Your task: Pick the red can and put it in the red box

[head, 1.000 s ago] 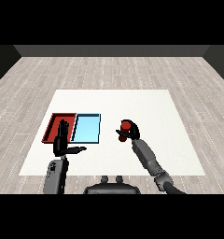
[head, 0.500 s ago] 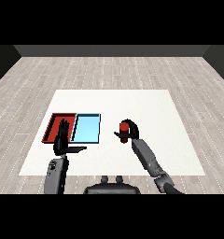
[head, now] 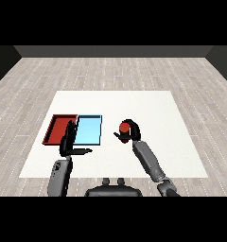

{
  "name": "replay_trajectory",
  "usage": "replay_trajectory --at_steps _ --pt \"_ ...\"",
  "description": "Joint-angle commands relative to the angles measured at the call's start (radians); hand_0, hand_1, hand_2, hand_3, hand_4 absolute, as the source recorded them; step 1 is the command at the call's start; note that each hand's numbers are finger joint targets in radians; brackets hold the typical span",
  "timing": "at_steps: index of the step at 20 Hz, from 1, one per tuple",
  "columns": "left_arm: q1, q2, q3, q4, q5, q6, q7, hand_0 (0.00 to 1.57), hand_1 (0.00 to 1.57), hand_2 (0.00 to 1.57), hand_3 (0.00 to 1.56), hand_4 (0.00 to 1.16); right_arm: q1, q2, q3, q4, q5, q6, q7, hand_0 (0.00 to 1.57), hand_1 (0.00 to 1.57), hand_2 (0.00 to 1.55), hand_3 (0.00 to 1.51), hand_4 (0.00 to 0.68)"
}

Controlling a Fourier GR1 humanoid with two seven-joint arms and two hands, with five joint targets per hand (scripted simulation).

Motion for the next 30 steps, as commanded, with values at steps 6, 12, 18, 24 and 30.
replay_trajectory --at_steps 6,12,18,24,30 --pt "-0.143 -0.032 -0.137 0.081 -0.01 0.061 0.1 0.0 0.0 0.0 0.0 0.0 -0.001 0.003 0.018 -0.185 0.034 -0.052 0.15 1.42 1.42 1.44 1.42 0.65" --pt "-0.118 -0.032 -0.244 0.065 0.021 0.124 0.115 0.0 0.0 0.0 0.0 0.0 0.057 -0.029 -0.039 -0.254 0.054 0.045 0.158 1.42 1.42 1.44 1.42 0.652" --pt "-0.218 -0.032 -0.341 0.15 0.079 0.204 0.116 0.0 0.0 0.0 0.0 0.0 0.041 0.003 0.023 -0.262 0.037 0.006 0.13 1.41 1.41 1.44 1.42 0.653" --pt "-0.259 -0.032 -0.403 0.087 0.064 0.252 0.206 0.0 0.0 0.0 0.0 0.0 0.043 0.003 0.131 -0.318 0.035 -0.062 0.147 1.38 1.38 1.4 1.39 0.629" --pt "-0.205 -0.032 -0.428 0.149 0.062 0.251 0.132 0.0 0.0 0.0 0.0 0.0 0.006 0.003 0.119 -0.292 0.014 -0.045 0.101 1.4 1.4 1.41 1.4 0.615"
